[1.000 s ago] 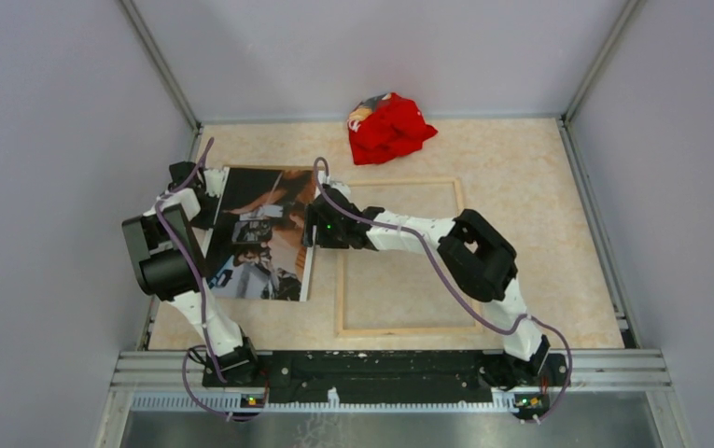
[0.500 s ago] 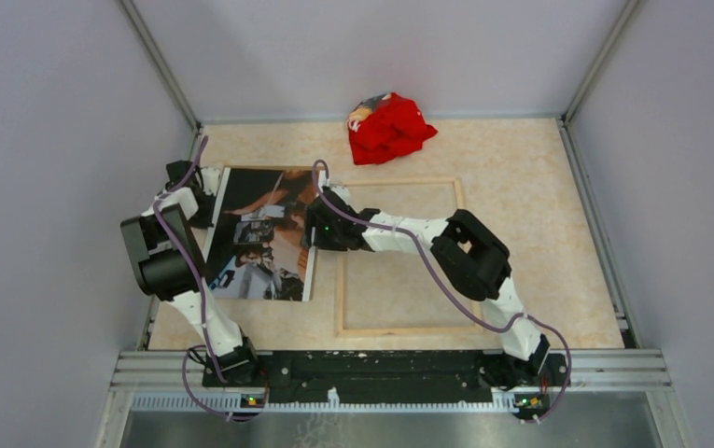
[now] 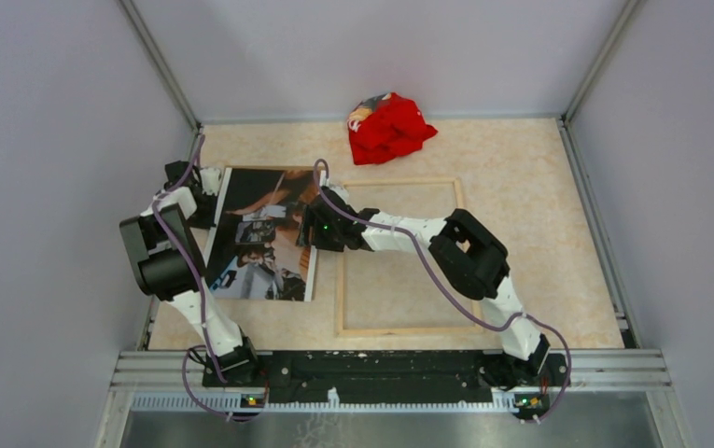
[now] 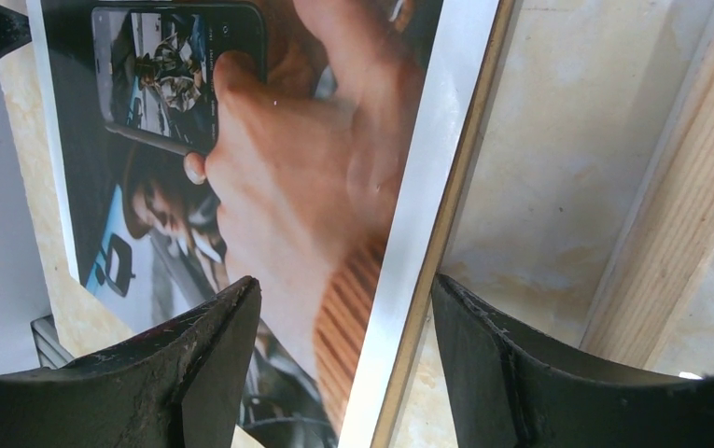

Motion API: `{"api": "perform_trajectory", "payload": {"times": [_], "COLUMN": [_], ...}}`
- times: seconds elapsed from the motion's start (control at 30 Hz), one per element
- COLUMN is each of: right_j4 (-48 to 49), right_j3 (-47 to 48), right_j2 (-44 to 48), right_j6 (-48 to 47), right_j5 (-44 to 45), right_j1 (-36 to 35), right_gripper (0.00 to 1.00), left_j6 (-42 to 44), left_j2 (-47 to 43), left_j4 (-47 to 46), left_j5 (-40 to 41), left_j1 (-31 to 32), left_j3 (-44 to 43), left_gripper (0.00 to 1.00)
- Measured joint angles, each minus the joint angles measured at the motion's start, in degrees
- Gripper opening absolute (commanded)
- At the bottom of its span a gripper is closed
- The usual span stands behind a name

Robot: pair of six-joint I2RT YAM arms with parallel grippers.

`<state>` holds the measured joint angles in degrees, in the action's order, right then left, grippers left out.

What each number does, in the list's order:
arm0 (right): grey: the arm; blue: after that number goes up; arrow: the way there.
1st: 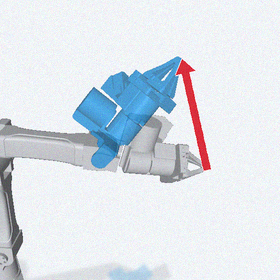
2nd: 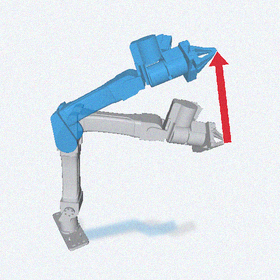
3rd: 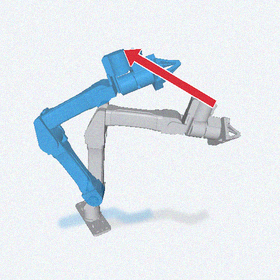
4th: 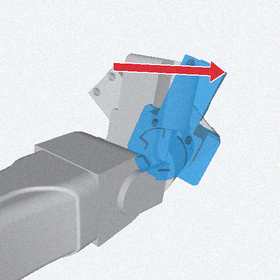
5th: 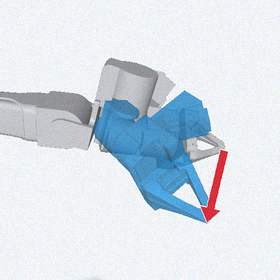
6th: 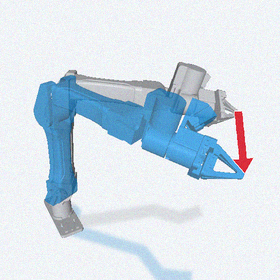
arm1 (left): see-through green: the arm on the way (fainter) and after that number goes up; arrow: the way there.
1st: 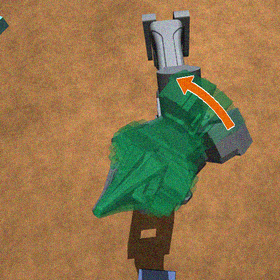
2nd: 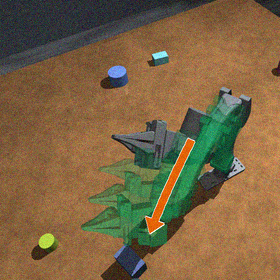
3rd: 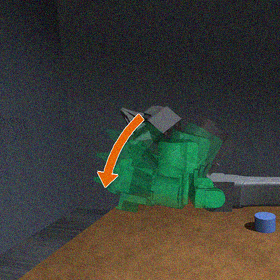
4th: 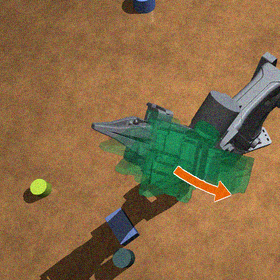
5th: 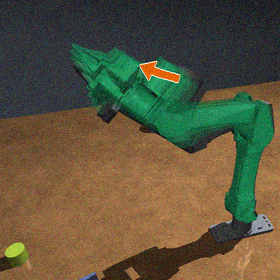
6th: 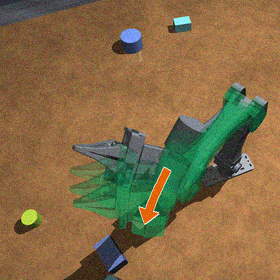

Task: Put the photo into the frame
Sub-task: Move the photo to the center of the board, then pick up the photo at the center of the board.

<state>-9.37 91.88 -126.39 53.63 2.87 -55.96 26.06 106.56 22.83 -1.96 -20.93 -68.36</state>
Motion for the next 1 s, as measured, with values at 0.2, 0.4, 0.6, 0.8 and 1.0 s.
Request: {"api": "perform_trajectory", "payload": {"times": [0.2, 0.4, 0.6, 0.8, 1.0], "right_j4": [0.42, 0.98, -2.29, -2.93, -2.27], "right_j3": [-0.02, -0.39, 0.96, 1.11, 0.72], "right_j2": [-0.11, -0.11, -0.11, -0.11, -0.11], "right_j6": [0.66, 1.77, 0.92, 1.07, 1.66], "right_j5": [-0.76, -1.29, -0.79, -1.33, -2.75], "right_j1": [0.17, 0.39, 0.33, 0.37, 0.74], "right_gripper": [0.67, 0.65, 0.65, 0.64, 0.64], "left_j6": [-0.09, -0.20, -0.20, 0.35, 0.90], "left_j2": [-0.07, -1.46, -2.82, -3.48, -4.63], "left_j4": [-0.17, -3.15, -4.59, -5.81, -7.26], "left_j5": [-0.72, -0.46, -0.13, -0.20, 1.22], "left_j1": [-0.20, -0.13, 0.66, 0.85, 1.57], "left_j3": [0.22, 2.71, 4.83, 6.05, 7.78], "left_gripper": [0.07, 0.07, 0.07, 0.07, 0.11]}}
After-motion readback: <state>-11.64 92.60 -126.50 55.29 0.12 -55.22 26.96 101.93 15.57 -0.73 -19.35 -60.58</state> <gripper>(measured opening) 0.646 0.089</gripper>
